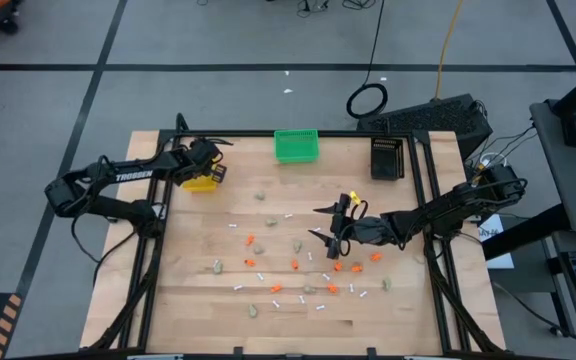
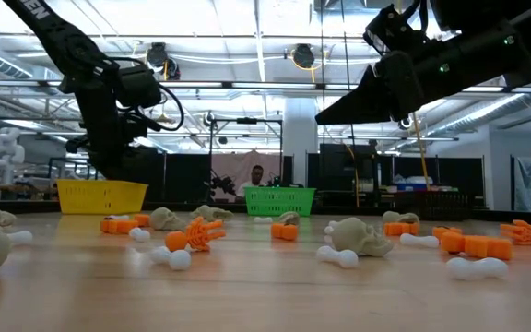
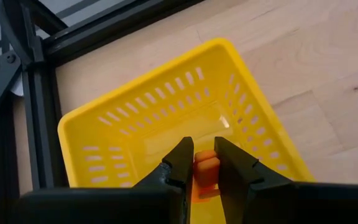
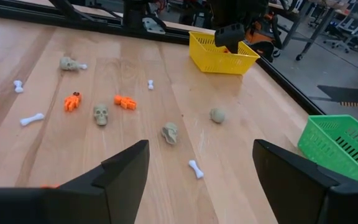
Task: Sort Halloween decoration
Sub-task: Put the orange skeleton toy into the yellow bin, then put the gray skull toy into the green bin
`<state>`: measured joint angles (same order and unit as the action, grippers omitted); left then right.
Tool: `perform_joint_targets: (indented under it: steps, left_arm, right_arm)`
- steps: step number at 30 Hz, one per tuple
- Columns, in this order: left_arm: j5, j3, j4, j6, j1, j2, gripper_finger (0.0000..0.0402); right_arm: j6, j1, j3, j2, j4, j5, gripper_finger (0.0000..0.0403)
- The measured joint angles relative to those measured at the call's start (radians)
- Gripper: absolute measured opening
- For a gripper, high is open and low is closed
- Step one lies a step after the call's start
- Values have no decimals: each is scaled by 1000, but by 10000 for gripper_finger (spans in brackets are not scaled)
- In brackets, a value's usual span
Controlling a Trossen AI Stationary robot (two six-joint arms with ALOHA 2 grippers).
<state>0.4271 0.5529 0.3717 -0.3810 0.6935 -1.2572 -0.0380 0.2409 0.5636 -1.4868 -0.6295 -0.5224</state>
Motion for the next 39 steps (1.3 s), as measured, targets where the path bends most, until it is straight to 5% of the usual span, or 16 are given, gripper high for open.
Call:
perform_joint_targets:
  steps: [8, 23, 39]
  left_arm:
    - [-1, 0, 0, -26, 0, 0, 64]
    - [5, 29, 13, -14, -18, 12, 210]
    - [-4, 57, -32, 4, -332, 247, 215]
  right_arm:
    - [5, 0, 0, 0, 17, 0, 272]
    - [55, 1, 0, 0, 38, 0, 272]
    - [243, 3, 0, 0, 95, 139, 272]
